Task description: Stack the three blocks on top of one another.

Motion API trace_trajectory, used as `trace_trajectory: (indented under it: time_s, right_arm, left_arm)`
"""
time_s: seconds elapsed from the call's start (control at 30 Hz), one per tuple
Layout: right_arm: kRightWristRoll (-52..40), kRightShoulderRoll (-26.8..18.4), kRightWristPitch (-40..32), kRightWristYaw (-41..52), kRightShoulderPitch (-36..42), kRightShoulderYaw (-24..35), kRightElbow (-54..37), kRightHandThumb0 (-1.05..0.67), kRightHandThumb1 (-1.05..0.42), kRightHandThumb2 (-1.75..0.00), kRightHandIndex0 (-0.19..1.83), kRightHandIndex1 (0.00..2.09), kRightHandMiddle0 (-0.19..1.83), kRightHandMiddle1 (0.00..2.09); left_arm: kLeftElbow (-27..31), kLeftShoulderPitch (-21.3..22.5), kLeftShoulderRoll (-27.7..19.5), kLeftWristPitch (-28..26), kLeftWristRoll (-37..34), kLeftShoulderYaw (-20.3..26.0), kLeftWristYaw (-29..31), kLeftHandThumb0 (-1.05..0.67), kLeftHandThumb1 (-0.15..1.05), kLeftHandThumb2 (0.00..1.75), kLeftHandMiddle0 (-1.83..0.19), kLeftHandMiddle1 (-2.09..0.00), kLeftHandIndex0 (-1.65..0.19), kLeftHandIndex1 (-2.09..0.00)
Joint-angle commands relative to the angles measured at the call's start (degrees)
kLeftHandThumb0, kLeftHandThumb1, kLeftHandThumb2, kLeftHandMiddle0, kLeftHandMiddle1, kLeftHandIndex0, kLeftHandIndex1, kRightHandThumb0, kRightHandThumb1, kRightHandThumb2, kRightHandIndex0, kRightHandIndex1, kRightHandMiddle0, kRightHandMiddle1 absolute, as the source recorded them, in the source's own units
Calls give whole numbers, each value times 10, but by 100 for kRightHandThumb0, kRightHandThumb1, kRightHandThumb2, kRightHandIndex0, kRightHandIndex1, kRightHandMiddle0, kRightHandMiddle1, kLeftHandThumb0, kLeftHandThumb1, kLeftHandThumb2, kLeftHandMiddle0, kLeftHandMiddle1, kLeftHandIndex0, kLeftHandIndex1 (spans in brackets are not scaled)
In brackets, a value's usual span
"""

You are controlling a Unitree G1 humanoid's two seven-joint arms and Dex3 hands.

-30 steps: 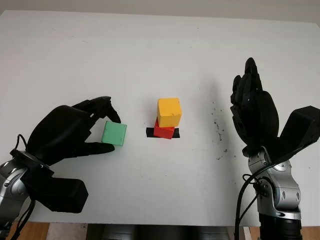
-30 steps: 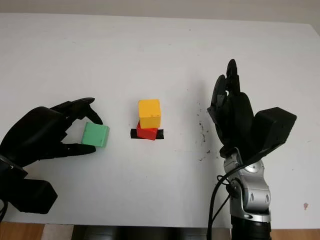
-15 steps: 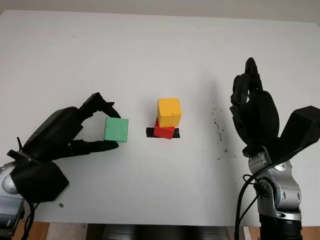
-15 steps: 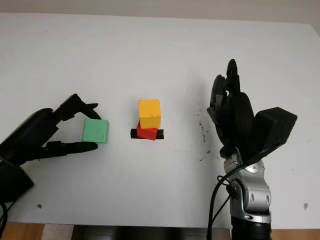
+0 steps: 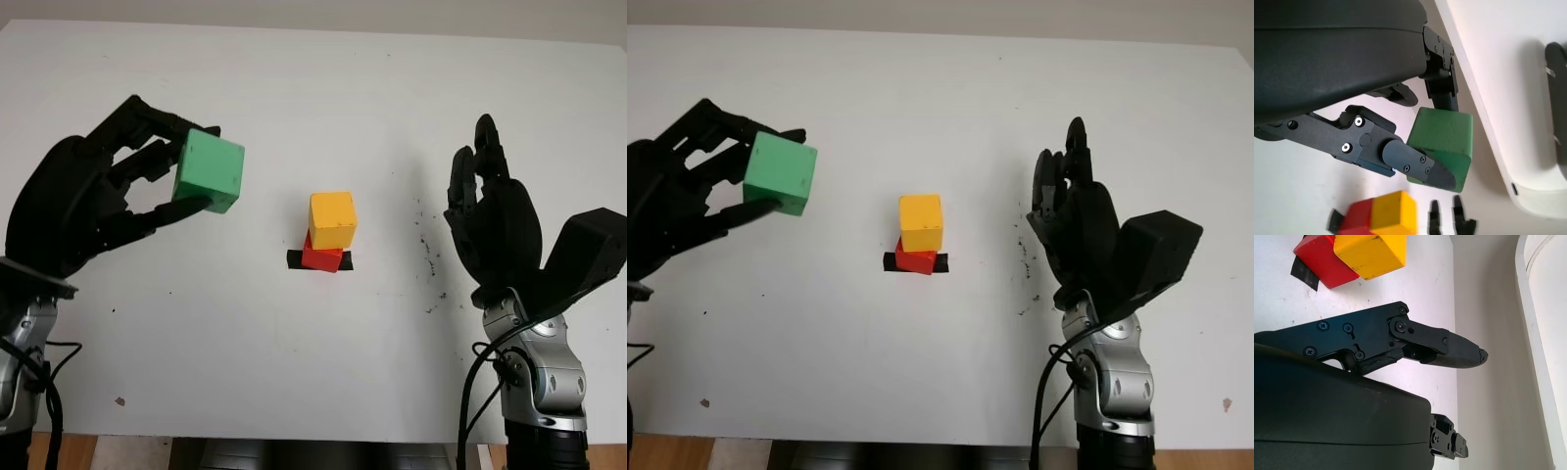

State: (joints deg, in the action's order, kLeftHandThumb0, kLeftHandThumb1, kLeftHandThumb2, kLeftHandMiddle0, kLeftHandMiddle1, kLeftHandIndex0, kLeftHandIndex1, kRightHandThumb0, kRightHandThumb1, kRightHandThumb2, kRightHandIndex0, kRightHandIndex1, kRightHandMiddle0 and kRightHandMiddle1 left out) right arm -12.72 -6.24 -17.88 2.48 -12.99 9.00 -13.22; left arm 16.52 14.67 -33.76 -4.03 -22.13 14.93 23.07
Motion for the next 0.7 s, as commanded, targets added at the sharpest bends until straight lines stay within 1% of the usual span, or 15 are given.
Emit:
trace_trajectory:
  time_s: [0.0, 0.03, 0.07, 0.13, 0.17, 0.23, 0.33, 0.43, 0.5, 0.6, 0.67]
  right_arm:
    - [2, 3, 9, 0, 2, -2, 0, -59, -105, -63, -19, 0, -19, 0]
    - [2, 4, 10, 0, 1, -3, 0, -59, -105, -63, -19, 0, -19, 0]
    - [3, 7, 12, 0, 0, -4, 2, -59, -105, -63, -19, 0, -19, 0]
    - [4, 9, 20, 3, 0, -8, 9, -59, -105, -64, -19, 0, -19, 0]
    - [4, 10, 23, 4, 0, -9, 11, -59, -105, -64, -19, 0, -19, 0]
    - [6, 10, 25, 5, 2, -11, 12, -58, -105, -65, -19, 0, -19, 0]
    - [3, 11, 25, 6, 4, -9, 12, -59, -105, -63, -19, 0, -19, 0]
    - [5, 12, 28, 5, 6, -7, 11, -58, -105, -62, -19, 0, -19, 0]
    - [4, 12, 29, 5, 8, -5, 12, -58, -105, -61, -19, 0, -18, 1]
    - [5, 10, 28, 7, 10, -5, 12, -58, -105, -62, -19, 0, -19, 1]
    - [5, 9, 30, 9, 10, -6, 15, -58, -105, -62, -19, 0, -19, 0]
  left_arm:
    - [12, 48, -18, -41, -17, 1, 6, -40, 101, 5, -40, -10, -39, -128]
    - [12, 62, -20, -59, -21, -1, 7, -40, 101, 5, -39, -8, -41, -125]
    - [18, 76, -20, -91, -26, -6, 0, -40, 101, 5, -39, -7, -42, -124]
    - [31, 100, -11, -150, -28, -20, -20, -41, 100, 5, -36, -5, -40, -130]
    - [28, 111, -3, -168, -29, -28, -25, -41, 99, 5, -35, -5, -39, -133]
    - [12, 125, 16, -184, -31, -42, -23, -40, 99, 5, -32, -4, -36, -135]
    - [-10, 129, 45, -183, -29, -58, -14, -40, 101, 6, -31, -4, -33, -133]
    - [-16, 132, 72, -216, -35, -71, -22, -42, 101, 6, -33, -5, -37, -135]
    - [-15, 129, 87, -235, -30, -85, -29, -43, 101, 6, -33, -5, -36, -142]
    - [-22, 120, 107, -233, -14, -110, -27, -44, 102, 6, -32, -5, -33, -147]
    - [-28, 118, 116, -227, -7, -117, -23, -44, 102, 6, -31, -4, -33, -149]
